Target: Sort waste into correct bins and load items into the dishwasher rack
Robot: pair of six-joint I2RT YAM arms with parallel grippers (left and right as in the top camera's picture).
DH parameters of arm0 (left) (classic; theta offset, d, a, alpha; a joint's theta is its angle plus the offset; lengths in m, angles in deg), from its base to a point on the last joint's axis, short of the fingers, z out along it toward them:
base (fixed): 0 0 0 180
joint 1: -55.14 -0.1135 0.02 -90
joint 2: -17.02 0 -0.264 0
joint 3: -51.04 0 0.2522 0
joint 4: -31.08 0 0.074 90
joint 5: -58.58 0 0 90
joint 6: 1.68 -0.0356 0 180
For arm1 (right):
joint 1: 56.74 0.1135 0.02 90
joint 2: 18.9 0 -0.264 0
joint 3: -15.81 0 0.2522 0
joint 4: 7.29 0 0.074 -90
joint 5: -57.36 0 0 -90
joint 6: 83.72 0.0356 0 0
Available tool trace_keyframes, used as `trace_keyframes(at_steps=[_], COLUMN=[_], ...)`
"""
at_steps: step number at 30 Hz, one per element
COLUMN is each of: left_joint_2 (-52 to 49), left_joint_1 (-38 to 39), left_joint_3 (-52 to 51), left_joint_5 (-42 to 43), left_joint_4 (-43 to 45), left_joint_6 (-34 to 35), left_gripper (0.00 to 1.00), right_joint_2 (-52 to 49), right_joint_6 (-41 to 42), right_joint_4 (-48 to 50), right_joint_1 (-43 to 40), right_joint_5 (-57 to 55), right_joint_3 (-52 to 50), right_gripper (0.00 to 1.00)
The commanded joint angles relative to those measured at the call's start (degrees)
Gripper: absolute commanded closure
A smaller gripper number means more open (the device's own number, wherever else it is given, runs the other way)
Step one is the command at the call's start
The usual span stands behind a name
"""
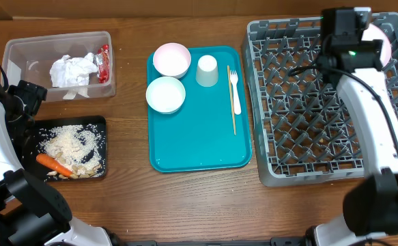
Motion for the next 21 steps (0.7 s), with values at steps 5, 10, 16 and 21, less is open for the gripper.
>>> trace_keyframes(at_steps=[5, 10, 16, 21], left_joint_2=[1.8, 1.8, 1.8, 1.8], left_joint_1=[0.1, 0.1, 0.1, 0.1], left_joint_3=[0.6, 0.6, 0.6, 0.6], left_joint_5=[-0.6, -0.6, -0.6, -0.6], left_joint_4=[-0.1, -0.1, -0.1, -0.1], left_joint_6=[1.0, 1.0, 1.0, 1.0], left_gripper=[0.00, 0.00, 0.00, 0.00], right_joint_2=[5.9, 1.9, -6.0, -10.4], right_joint_6=[1.4, 1.7, 3.1, 3.1], right_joint_4=[0.2, 3.4, 10.8, 13.7], right_joint_1=[-1.8, -8.2, -17.9, -19.4], right_joint_5=[15.2, 28.5, 46.7, 50.2], right_joint_3=[-0.2, -0.2, -0.2, -0.2], right_gripper=[0.14, 0.62, 0.96, 0.96])
